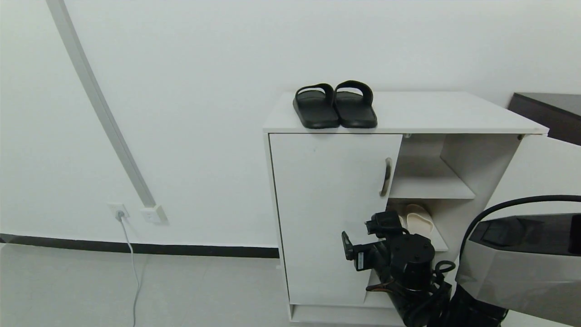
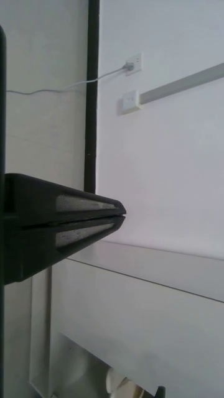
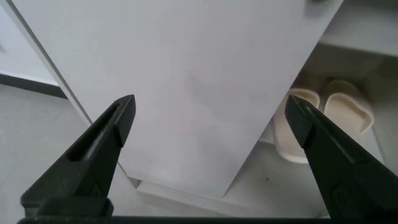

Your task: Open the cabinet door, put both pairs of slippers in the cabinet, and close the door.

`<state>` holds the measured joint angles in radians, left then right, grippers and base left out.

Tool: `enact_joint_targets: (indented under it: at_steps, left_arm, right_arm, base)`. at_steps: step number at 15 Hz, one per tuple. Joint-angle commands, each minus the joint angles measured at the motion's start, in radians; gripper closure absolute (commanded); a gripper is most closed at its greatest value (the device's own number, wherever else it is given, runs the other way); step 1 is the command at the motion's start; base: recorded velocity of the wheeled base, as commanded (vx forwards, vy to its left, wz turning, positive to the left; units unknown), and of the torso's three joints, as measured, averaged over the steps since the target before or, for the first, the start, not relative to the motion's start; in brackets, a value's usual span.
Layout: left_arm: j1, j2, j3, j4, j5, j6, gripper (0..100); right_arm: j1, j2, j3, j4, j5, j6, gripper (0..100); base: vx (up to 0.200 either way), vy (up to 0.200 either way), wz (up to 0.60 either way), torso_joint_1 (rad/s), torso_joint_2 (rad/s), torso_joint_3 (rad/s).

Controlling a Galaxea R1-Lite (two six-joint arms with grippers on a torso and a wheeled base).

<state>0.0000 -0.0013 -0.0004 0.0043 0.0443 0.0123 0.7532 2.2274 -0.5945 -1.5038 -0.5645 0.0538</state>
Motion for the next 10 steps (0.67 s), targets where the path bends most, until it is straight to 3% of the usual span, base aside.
enact_joint_targets:
  at_steps: [1,10]
  left_arm:
    - [0.000,0.001,-0.001,0.000,0.000,0.000,100]
    - [0.000,0.001,0.000,0.000,0.000,0.001,100]
  right_arm:
    - [-0.002,0.001,0.002,-0.001,0.000,0.000,0]
    - [-0.002,0.001,0.005,-0.009,0.000,0.000,0]
  base:
    - [0.000,0.000,0.00,0.144,-0.47,-0.330]
    - [0.000,0.000,0.00,0.179,-0.49,-0.320]
